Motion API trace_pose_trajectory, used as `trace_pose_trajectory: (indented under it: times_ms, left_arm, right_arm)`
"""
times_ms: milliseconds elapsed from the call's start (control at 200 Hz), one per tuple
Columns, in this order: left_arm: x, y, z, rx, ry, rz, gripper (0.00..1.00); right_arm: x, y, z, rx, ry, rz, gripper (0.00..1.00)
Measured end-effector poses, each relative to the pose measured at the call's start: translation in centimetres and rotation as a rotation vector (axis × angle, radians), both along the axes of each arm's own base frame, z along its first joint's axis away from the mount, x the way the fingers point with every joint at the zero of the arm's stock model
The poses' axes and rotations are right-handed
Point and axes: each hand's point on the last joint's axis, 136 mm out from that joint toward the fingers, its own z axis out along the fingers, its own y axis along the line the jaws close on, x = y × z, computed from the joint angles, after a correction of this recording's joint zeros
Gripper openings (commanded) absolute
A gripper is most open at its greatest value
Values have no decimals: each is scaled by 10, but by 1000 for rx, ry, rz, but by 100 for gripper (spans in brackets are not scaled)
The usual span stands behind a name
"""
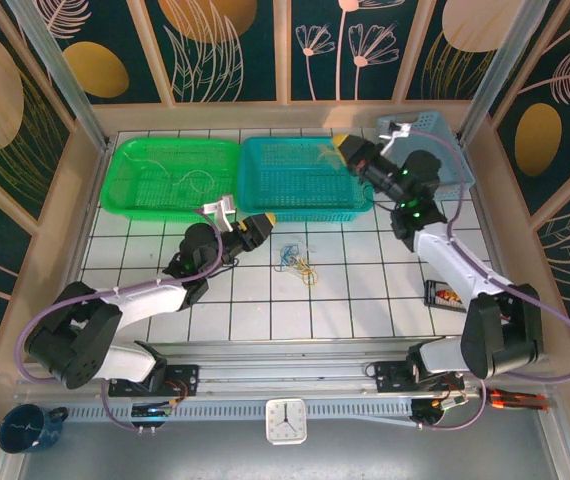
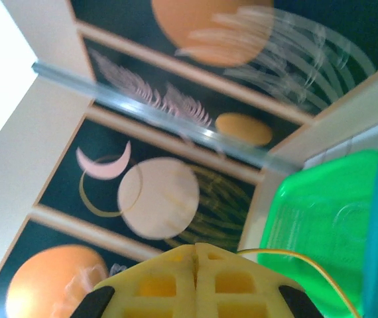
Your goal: Untangle the cables
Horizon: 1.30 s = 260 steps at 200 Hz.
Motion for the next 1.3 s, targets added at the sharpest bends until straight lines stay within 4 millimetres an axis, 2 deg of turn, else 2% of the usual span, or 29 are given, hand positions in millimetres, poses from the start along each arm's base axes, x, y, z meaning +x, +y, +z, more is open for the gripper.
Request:
trace_pose_trajectory:
  times_ms: [185, 320, 400, 565, 711, 871, 1046, 1176, 1301]
  left_arm:
    - [-3, 5, 8, 21, -30, 10, 98]
    - [-2, 7, 6, 48, -25, 19, 99]
    - [-1, 7, 4, 59, -17, 23, 99]
    - [1, 6, 5, 68, -6, 23, 99]
    - [3, 4, 11, 64, -12, 23, 99]
    - [6, 2, 19, 61, -20, 22, 99]
    - [8, 0, 29, 53, -38, 20, 99]
    - [9, -1, 31, 50, -43, 20, 99]
    - [9, -1, 31, 50, -43, 20, 99]
  right_arm:
    - [38, -78, 1, -102, 15, -258, 0]
    - [59, -137, -14, -177, 61, -445, 0]
    - [75, -166, -30, -219, 101, -531, 0]
    - [112, -205, -93, -309, 251, -611, 0]
    - [141, -221, -152, -377, 383, -621, 0]
    - [162, -228, -209, -439, 503, -605, 0]
    - [165, -232, -268, -494, 635, -584, 0]
    - [159, -230, -292, -516, 696, -564, 0]
    - [157, -227, -295, -526, 703, -553, 0]
